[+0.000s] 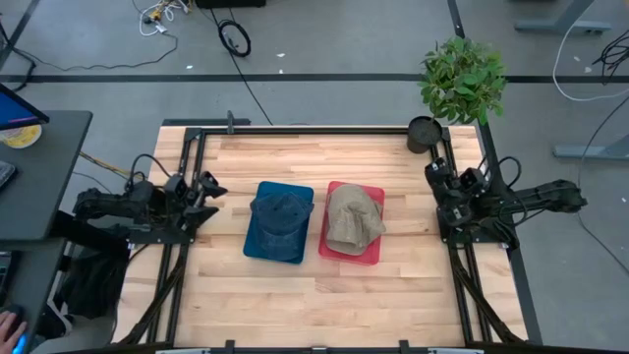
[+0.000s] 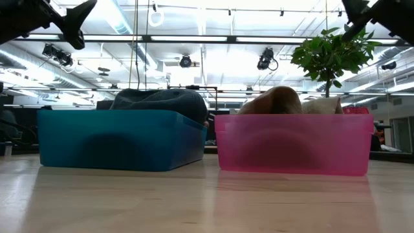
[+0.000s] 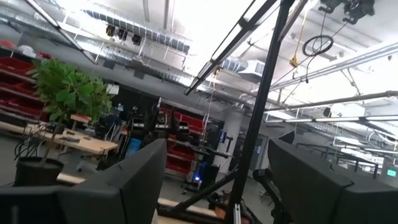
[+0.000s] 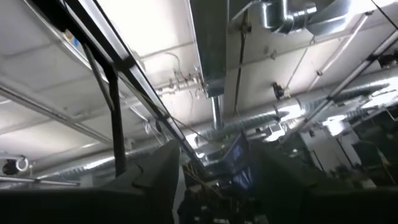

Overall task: Pick & Place hat
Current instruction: Return to Home Position

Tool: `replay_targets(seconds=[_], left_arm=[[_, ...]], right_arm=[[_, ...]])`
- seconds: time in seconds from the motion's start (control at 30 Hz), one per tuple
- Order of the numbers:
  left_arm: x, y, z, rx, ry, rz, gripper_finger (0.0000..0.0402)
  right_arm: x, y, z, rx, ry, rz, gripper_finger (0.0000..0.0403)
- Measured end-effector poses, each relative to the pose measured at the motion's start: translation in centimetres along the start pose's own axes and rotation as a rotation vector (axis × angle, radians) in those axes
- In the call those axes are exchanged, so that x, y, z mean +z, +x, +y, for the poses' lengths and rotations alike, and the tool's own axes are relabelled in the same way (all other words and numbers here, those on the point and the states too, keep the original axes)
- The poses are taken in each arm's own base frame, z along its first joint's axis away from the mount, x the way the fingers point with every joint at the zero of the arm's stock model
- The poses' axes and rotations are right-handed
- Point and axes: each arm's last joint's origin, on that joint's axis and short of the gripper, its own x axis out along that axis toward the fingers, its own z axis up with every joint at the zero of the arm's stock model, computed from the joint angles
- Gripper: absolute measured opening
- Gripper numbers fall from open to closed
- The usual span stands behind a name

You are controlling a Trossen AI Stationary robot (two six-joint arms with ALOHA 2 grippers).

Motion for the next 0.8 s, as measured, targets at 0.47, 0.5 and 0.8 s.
replay_targets(seconds=[0.47, 0.5, 0.8], left_arm=[[-0.7, 0.0, 0.3, 0.030, 0.010, 0.067, 0.0286], [-1.0, -0.1, 0.4, 0.030, 0.007, 0.066, 0.0286], [-2.3, -0.4, 0.9, 0.070, -0.001, 0.117, 0.0286]], right_arm=[[-4.1, -0.9, -0.9, -0.141, 0.166, 0.420, 0.0197], [-4.2, -1.0, -1.0, -0.152, 0.183, 0.440, 0.0197], [-5.1, -1.5, -1.2, -0.177, 0.142, 0.542, 0.0197]])
